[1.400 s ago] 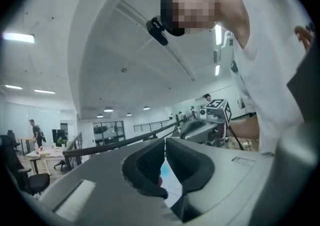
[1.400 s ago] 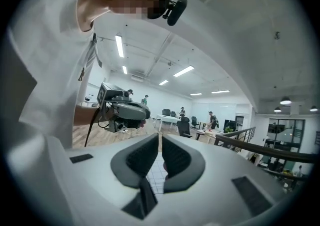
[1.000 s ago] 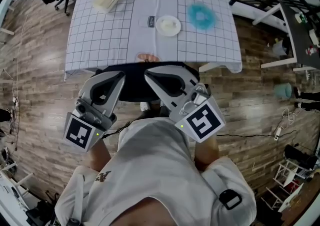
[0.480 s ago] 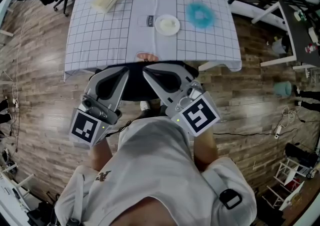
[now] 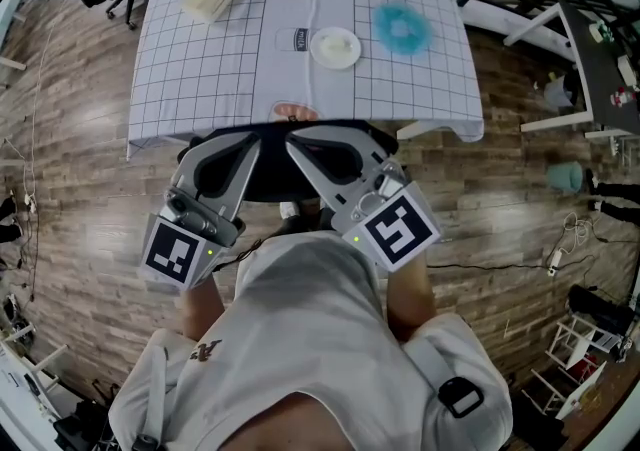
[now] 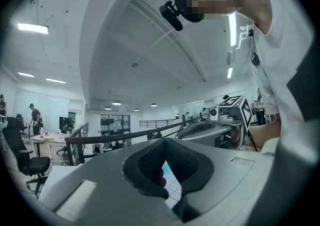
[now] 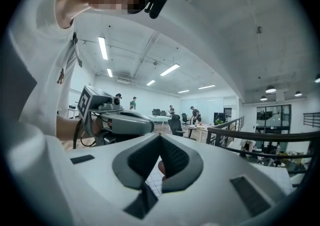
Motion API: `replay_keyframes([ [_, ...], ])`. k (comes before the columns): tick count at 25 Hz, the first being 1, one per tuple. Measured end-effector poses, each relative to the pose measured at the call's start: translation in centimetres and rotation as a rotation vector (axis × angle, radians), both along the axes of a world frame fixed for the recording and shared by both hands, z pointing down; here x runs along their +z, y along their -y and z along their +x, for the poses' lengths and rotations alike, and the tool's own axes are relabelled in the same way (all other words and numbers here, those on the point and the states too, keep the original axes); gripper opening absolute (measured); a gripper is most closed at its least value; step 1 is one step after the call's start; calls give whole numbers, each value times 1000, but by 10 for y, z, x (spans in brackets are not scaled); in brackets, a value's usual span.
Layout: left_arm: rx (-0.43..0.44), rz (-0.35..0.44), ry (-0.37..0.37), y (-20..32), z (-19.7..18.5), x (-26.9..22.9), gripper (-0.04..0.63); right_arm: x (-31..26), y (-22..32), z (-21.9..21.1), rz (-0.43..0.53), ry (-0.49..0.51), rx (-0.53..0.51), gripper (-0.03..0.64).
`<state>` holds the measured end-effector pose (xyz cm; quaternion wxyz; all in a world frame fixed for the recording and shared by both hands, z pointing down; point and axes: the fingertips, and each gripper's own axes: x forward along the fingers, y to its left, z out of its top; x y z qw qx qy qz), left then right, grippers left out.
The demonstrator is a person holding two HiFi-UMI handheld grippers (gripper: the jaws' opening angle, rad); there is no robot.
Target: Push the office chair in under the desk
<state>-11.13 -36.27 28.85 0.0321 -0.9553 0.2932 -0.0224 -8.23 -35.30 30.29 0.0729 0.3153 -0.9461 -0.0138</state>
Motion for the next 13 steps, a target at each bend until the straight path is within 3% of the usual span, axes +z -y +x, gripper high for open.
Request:
replay_keyframes([
  [13, 9, -7, 8, -2, -1, 3, 2, -1, -1, -6, 20, -10, -16, 4],
])
